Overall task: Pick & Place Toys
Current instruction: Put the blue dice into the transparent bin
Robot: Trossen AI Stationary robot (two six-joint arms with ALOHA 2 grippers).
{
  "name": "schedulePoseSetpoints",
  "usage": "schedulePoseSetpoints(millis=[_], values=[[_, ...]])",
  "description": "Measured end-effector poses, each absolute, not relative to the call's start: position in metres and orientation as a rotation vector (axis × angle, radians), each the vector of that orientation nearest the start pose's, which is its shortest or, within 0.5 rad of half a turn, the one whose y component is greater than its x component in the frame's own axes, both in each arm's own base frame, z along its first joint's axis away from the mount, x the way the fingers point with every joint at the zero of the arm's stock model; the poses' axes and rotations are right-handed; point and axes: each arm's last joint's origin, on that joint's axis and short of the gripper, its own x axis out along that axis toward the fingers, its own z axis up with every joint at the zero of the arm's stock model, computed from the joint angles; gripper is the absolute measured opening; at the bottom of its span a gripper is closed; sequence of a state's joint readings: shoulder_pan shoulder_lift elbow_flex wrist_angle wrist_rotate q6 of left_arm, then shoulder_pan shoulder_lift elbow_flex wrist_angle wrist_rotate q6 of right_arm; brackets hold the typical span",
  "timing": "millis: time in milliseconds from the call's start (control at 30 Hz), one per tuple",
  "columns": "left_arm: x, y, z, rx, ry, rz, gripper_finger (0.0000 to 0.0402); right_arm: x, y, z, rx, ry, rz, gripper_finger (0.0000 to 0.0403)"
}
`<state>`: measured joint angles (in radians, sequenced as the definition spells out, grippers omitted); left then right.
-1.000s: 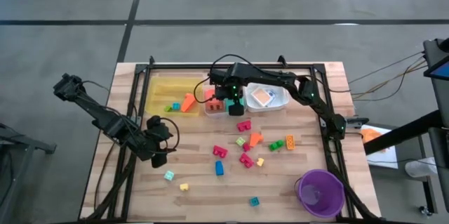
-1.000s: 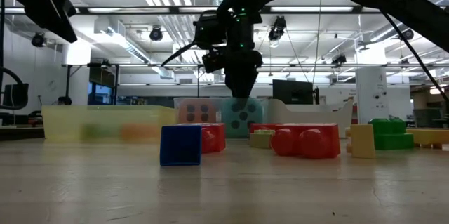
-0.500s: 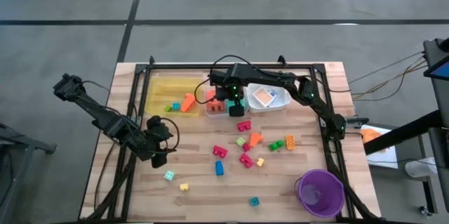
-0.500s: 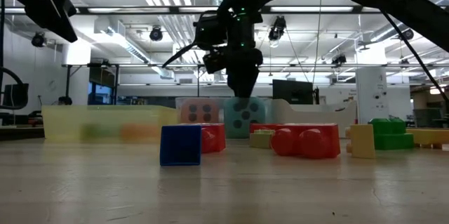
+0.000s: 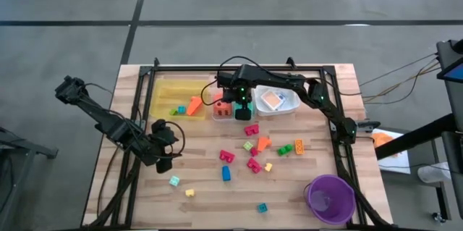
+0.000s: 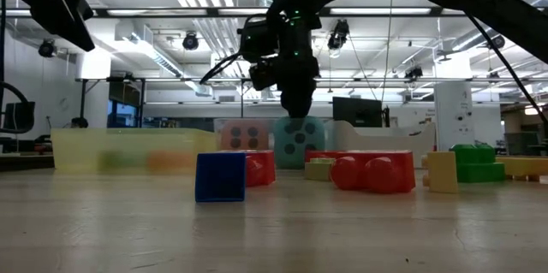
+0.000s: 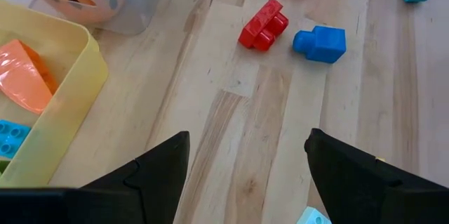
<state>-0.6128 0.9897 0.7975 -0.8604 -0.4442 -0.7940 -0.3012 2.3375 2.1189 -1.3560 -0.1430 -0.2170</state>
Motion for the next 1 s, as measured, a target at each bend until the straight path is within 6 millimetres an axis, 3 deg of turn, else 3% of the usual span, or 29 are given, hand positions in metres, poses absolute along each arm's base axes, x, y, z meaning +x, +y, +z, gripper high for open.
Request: schedulePoseSetpoints(millis=[1000], values=[[0.1491,-0.0897,0.2547,-0.199,0.889,0.205,0.028,0.4387,-0.1306,0.2021,0.22,1.507,0.012,0.0361]])
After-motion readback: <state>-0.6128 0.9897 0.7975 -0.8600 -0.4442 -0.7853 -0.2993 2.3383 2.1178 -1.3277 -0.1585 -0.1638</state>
